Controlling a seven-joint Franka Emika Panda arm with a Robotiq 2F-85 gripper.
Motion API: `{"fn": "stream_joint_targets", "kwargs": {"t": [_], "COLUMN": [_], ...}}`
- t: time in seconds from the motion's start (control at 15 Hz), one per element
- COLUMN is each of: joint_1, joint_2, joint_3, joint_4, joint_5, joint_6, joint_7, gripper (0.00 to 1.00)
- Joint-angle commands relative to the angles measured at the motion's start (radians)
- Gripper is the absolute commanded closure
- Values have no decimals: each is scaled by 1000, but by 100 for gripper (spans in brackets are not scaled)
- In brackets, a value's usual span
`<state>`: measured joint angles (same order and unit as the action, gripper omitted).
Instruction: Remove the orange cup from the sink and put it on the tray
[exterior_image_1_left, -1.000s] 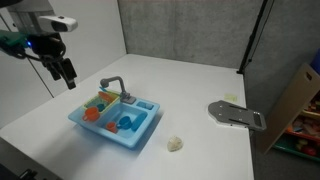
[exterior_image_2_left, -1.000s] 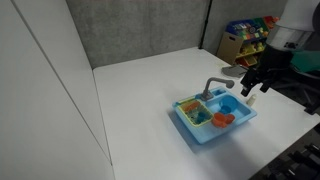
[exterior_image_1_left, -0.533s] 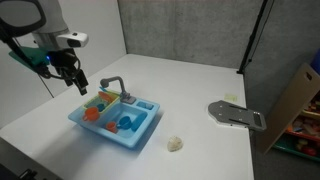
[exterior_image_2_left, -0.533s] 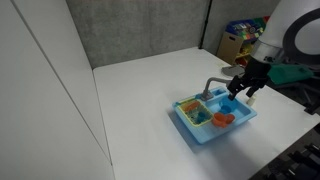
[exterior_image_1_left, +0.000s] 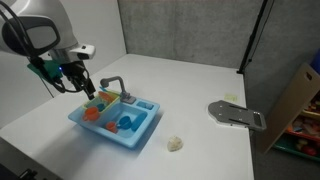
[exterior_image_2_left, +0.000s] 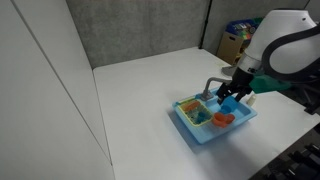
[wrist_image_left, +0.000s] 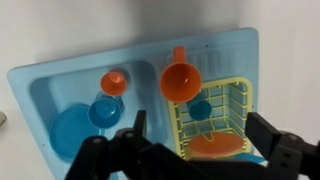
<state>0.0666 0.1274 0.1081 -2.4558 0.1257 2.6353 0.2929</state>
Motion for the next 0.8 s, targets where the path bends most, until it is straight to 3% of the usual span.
{"fn": "stream_joint_targets", "kwargs": {"t": [0.0, 0.53, 0.73], "joint_1": [20, 23, 45], "joint_2": [69, 81, 103], "joint_3": [-22, -25, -41], "joint_4": [44, 40, 44], "joint_5": [-12, 5, -34], "joint_6": [32, 28, 36], "joint_7": [34, -1, 43], "gripper": [0, 0, 0]}}
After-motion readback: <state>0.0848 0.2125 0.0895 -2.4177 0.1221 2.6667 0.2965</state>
